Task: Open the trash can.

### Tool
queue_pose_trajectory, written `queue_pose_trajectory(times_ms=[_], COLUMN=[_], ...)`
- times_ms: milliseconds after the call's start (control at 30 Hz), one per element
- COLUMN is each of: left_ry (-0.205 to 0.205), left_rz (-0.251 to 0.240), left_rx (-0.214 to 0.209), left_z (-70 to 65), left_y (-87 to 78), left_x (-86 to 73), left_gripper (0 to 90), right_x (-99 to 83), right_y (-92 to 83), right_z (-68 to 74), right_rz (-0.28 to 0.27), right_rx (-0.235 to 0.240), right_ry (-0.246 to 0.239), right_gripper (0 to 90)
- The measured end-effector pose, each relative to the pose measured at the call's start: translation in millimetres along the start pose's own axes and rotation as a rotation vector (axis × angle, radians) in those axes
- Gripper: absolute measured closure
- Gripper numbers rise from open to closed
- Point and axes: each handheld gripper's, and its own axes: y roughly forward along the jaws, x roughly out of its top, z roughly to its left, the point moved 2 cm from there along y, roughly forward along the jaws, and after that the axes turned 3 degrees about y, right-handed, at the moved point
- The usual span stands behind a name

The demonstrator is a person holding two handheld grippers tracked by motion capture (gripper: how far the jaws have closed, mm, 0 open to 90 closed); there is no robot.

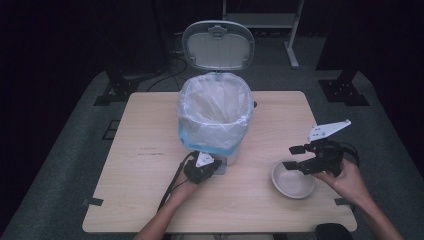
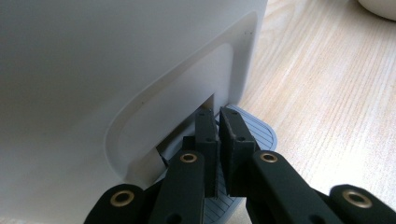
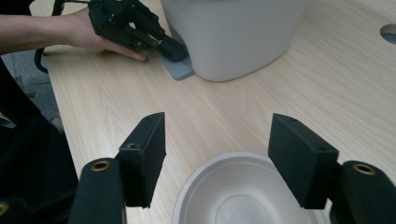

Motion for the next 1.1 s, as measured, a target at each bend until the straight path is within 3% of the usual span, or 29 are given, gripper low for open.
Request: queue_pose_trajectory(times_ms=[33,267,367,400,667,767,800,933,967,1100], left_ry=[-0.015,0.003,-0.024,-0.008,-0.041,0.014,-0.01,-0.013,0.02,-0.01], left_rz=[0.002,0.005,0.001,0.0,0.004,0.003,0.001,0.001,0.003,-0.004], left_rx=[0.001,0.005,0.004,0.006,0.003,0.001,0.001,0.001,0.002,-0.003], left_z=[-0.9,-0.2,-1.8,-0.3,-1.9,2.3,0.8,0.6,3.1,1.0], left_y=[-0.2,-0.3,0.0,-0.1,-0.4,-0.3,-0.2,-0.2,-0.3,0.3], left_x=[-0.1,0.0,-0.3,-0.1,-0.5,0.3,-0.1,-0.1,0.4,0.0], left_gripper=[86.2,85.8,85.7,85.2,84.5,84.5,84.5,84.5,84.5,84.5], right_x=[-3.1,-21.9,-29.7,-32.2,-55.1,-63.6,-66.3,-74.6,-75.9,-79.1], right_y=[0.7,9.7,12.8,13.5,18.2,22.6,24.8,33.8,35.5,40.1], right_z=[0.6,4.9,5.4,5.3,6.9,9.0,9.7,11.2,11.0,11.5], right_rz=[-0.002,0.017,0.022,0.019,0.029,0.042,0.05,0.088,0.093,0.106], right_rx=[0.006,0.027,0.036,0.04,0.047,0.062,0.062,0.06,0.062,0.055], right_ry=[-0.003,-0.005,-0.006,-0.005,-0.011,-0.02,-0.025,-0.039,-0.038,-0.05], right_gripper=[35.1,35.1,35.0,35.1,34.7,34.4,34.4,34.3,34.3,35.2])
